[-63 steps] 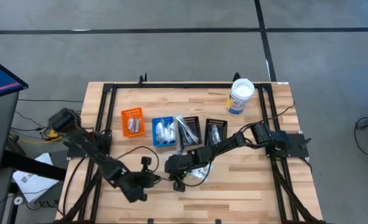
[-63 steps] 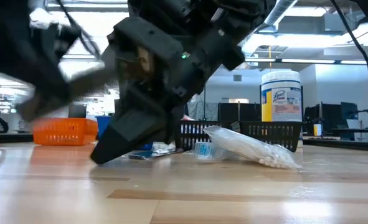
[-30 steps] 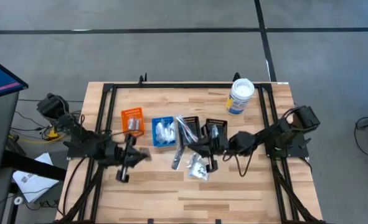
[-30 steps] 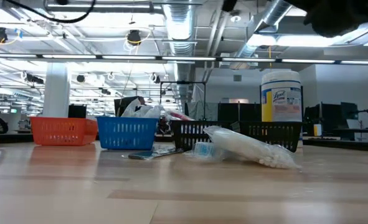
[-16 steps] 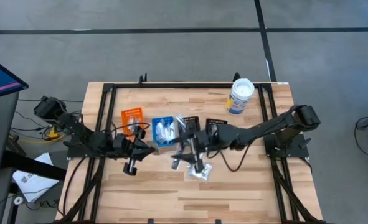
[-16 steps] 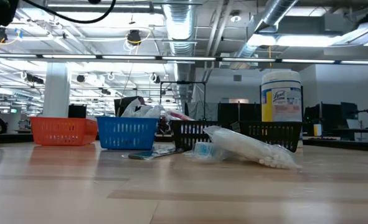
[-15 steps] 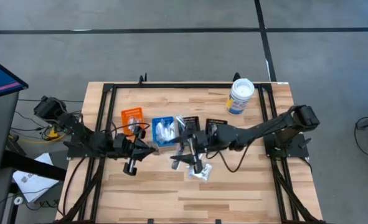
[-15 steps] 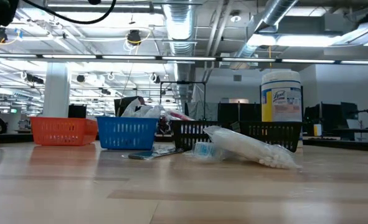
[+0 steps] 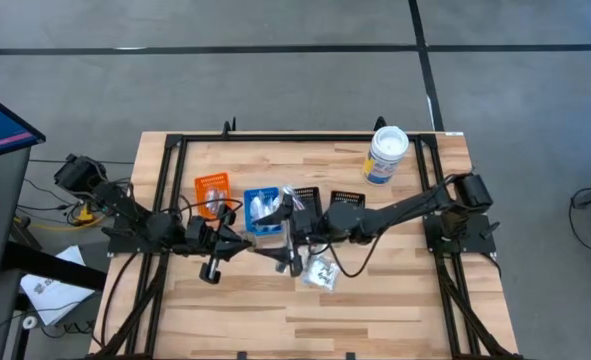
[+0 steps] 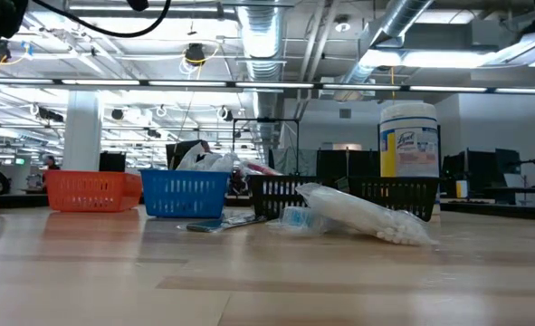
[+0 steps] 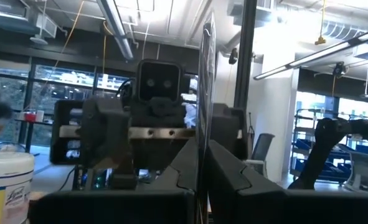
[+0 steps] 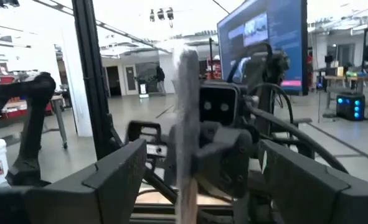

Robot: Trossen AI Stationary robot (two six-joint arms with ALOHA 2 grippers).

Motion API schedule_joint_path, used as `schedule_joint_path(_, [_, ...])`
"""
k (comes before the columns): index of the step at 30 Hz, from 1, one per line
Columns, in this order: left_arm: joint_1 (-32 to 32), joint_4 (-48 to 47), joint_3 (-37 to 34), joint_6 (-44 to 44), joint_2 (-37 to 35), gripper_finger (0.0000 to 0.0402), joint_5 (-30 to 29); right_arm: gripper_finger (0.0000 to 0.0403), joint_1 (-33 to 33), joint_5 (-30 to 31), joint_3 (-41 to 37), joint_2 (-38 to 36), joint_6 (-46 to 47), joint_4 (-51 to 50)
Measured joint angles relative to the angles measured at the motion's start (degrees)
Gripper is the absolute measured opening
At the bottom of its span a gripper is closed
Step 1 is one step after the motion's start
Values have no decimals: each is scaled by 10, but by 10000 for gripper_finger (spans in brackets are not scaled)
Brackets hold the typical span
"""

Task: Pick & Place Travel size toiletries
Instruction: Put the black comb into the right black bin

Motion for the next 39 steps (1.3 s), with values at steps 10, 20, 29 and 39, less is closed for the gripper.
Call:
schedule_joint_path(10, [53,-76,0,-56,0,4,-11,302,-5,0,0,0,18,-17])
schedule_joint_path(20, [48,-73,0,-43,0,4,-10,272,-9,0,0,0,24,-35])
schedule_joint_path(29, [48,-73,0,-46,0,5,-8,105,-9,2,0,0,18,-39])
schedule_joint_path(39, [46,-72,0,-36,0,42,-5,20,-9,2,0,0,3,-52])
